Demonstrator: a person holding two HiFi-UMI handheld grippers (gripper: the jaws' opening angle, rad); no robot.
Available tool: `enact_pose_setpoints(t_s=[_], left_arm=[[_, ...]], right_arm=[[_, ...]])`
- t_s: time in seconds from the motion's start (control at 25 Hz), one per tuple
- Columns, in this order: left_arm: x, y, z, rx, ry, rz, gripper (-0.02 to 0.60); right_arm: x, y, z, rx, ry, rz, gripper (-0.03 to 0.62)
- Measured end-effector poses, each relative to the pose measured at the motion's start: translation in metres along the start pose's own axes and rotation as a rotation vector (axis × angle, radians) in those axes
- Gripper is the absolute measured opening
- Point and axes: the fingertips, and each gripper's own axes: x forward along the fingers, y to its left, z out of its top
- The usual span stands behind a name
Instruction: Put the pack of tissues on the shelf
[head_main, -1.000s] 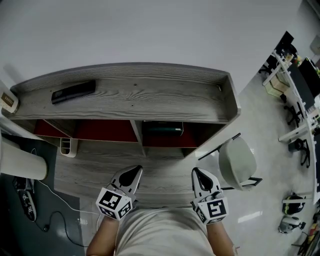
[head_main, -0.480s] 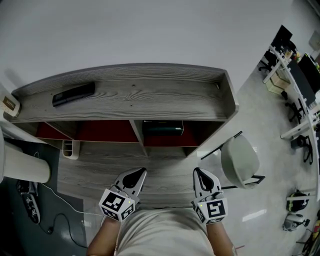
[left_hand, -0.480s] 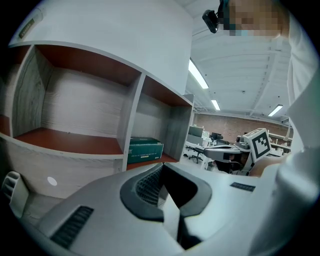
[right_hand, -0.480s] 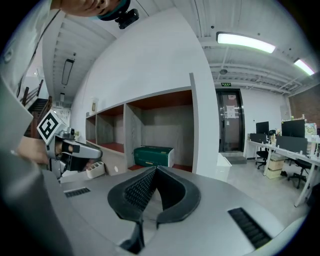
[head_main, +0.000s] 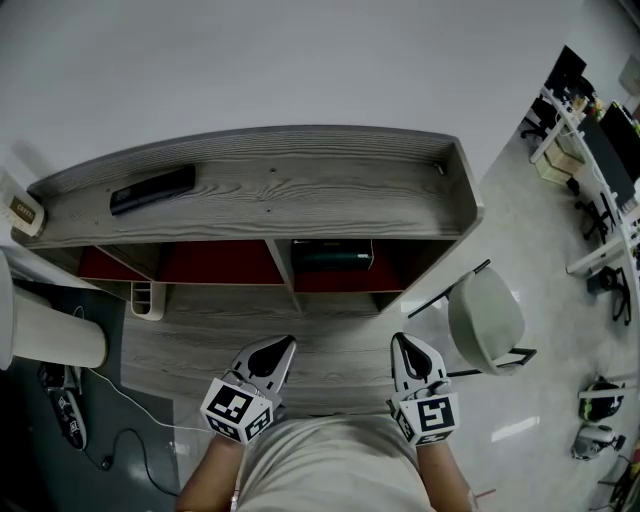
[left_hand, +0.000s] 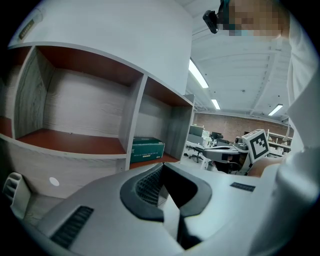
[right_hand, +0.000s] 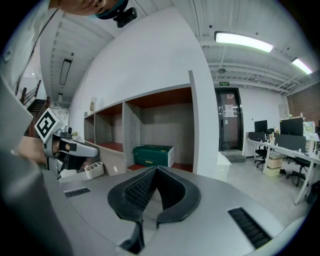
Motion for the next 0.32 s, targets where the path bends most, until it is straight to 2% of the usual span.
enact_pose_setpoints(t_s=[0.32], left_arm=[[-0.0039,0.0077,0.0020,-0.015,-0.015,0.013,0.014]], right_arm=[[0.0049,0.0033,-0.0029,0.000,0.011,0.001,0.026]])
